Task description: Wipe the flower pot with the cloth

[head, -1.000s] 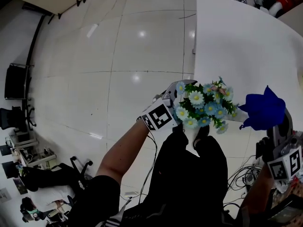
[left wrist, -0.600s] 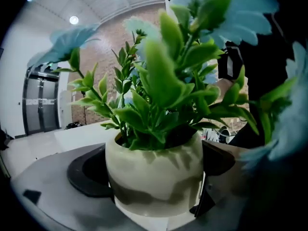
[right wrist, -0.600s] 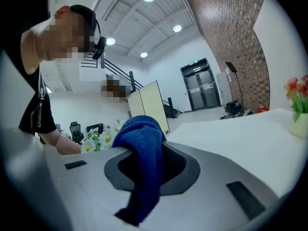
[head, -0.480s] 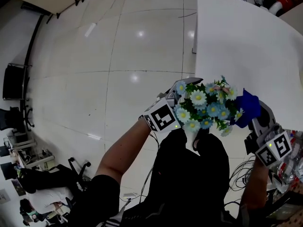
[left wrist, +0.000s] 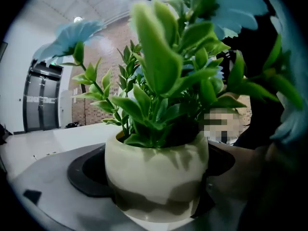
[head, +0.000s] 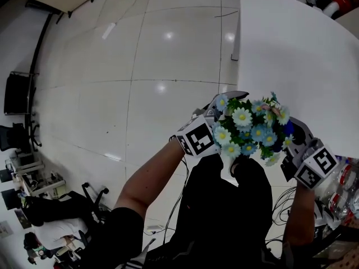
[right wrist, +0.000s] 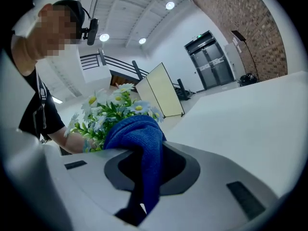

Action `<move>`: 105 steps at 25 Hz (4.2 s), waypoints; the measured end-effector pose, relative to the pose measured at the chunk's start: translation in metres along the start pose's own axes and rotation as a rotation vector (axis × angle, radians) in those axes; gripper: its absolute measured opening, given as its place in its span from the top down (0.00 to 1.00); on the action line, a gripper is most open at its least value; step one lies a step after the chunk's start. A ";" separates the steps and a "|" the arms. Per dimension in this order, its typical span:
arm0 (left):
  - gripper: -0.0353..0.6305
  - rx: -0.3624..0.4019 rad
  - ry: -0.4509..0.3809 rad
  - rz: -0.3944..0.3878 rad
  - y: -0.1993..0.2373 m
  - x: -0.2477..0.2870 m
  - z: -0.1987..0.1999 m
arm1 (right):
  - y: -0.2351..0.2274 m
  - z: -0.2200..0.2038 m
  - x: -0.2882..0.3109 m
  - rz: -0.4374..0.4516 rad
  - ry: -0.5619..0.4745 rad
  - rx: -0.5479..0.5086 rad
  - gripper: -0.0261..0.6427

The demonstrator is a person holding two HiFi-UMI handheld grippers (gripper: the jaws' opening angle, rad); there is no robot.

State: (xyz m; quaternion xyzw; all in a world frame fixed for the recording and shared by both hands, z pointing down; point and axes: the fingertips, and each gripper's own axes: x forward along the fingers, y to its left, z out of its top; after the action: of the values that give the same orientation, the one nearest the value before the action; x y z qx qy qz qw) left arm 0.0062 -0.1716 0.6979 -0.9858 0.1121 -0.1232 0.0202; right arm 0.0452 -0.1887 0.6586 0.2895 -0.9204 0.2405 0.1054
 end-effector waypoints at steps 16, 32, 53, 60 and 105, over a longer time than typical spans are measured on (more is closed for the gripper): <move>0.11 0.011 0.021 -0.002 -0.003 0.002 -0.003 | -0.006 -0.003 0.003 0.040 -0.040 0.103 0.89; 0.09 -0.029 0.026 0.034 -0.004 0.000 0.000 | -0.009 0.004 -0.007 0.042 -0.096 0.143 0.89; 0.09 -0.177 -0.090 0.288 0.105 -0.100 0.407 | 0.158 0.364 -0.173 -0.036 -0.463 -0.244 0.89; 0.09 -0.089 -0.032 0.342 0.102 -0.093 0.457 | 0.208 0.391 -0.185 -0.036 -0.488 -0.329 0.89; 0.10 -0.105 -0.219 0.253 0.040 -0.110 0.509 | 0.192 0.427 -0.234 -0.155 -0.556 -0.448 0.89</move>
State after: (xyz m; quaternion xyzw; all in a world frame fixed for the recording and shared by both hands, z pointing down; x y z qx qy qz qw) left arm 0.0192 -0.1796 0.1754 -0.9710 0.2389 -0.0056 -0.0041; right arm 0.0992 -0.1537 0.1390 0.3825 -0.9191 -0.0635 -0.0704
